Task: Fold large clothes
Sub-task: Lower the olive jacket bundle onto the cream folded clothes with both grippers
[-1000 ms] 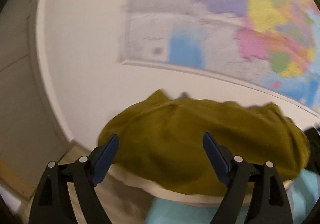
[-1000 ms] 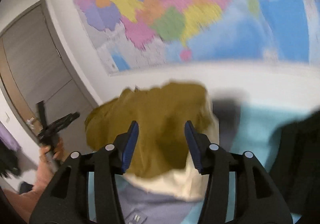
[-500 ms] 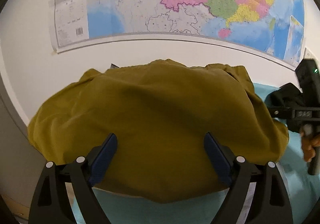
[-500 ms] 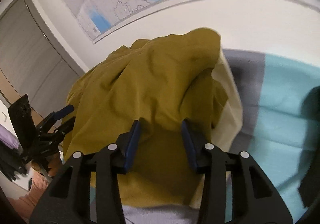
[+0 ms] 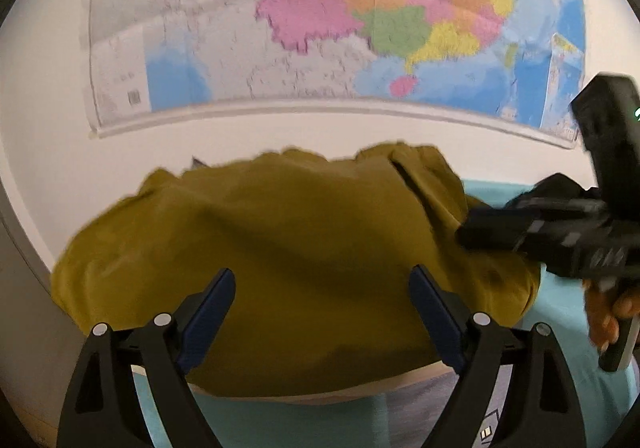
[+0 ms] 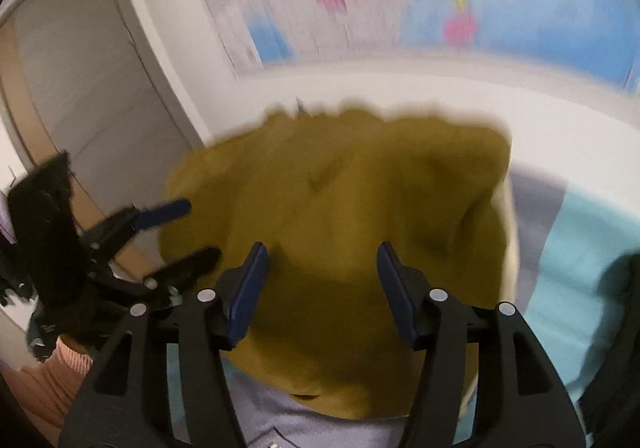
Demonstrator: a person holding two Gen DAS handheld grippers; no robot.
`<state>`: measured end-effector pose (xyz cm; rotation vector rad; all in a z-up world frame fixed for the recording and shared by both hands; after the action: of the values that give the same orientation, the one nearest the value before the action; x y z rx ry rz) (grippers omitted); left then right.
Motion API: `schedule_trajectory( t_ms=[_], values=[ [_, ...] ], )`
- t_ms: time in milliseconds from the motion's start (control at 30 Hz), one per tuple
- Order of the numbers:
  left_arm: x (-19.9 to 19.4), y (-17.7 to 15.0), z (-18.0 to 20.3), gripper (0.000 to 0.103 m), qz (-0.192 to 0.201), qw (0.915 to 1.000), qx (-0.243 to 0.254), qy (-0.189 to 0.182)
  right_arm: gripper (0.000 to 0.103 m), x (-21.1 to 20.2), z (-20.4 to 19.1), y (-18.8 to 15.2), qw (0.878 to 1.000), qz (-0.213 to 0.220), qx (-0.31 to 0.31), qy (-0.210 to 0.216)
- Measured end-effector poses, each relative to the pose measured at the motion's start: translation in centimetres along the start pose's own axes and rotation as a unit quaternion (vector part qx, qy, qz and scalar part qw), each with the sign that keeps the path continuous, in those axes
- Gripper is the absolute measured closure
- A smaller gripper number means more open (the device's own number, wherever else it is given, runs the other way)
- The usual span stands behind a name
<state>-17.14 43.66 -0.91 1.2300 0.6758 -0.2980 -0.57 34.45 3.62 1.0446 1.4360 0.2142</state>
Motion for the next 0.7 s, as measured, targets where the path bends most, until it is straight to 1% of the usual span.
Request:
schedule_trajectory(
  t_ms=[67, 167, 267, 467, 567, 633, 700],
  values=[
    [1.0, -0.4, -0.1, 0.018, -0.012, 0.9999, -0.012, -0.001, 0.049, 0.9, 1.0, -0.8, 1.0, -0.011, 0.018, 0.012],
    [1.5, -1.0, -0.1, 0.018, -0.012, 0.9998, -0.014, 0.004, 0.049, 1.0, 1.9, -1.1, 1.0, -0.01, 0.024, 0.014],
    [1.5, -1.0, -0.2, 0.018, -0.013, 0.9997, -0.02, 0.004, 0.049, 0.7, 2.0, -1.2, 1.0, -0.009, 0.023, 0.01],
    [1.2, -1.0, 0.2, 0.019, -0.008, 0.9997, -0.017, 0.017, 0.047, -0.5, 1.7, -2.1, 1.0, 0.003, 0.021, 0.01],
    [1.0, -1.2, 0.2, 0.019, -0.006, 0.9997, -0.02, 0.016, 0.047, -1.2, 1.8, -2.7, 0.999, 0.005, 0.023, 0.024],
    [1.1, -1.4, 0.1, 0.019, -0.006, 0.9995, -0.027, 0.013, 0.048, -1.1, 1.8, -3.1, 1.0, 0.005, 0.019, 0.019],
    [1.6, -1.6, 0.1, 0.018, -0.009, 0.9995, -0.028, 0.014, 0.049, -0.3, 2.2, -3.5, 0.999, -0.004, 0.025, 0.024]
  ],
)
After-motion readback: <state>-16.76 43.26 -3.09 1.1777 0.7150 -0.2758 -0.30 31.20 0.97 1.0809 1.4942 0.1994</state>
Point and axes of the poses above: each gripper's, at about its wrist camera, not at the fingertips, and x roughly the way its jaws point, z to its right, y to its top, the point moved 1 cm from there along x, roughly the way its jaws point, and after that the axes turned 12 degrees about -y, right-handed, at the moved point
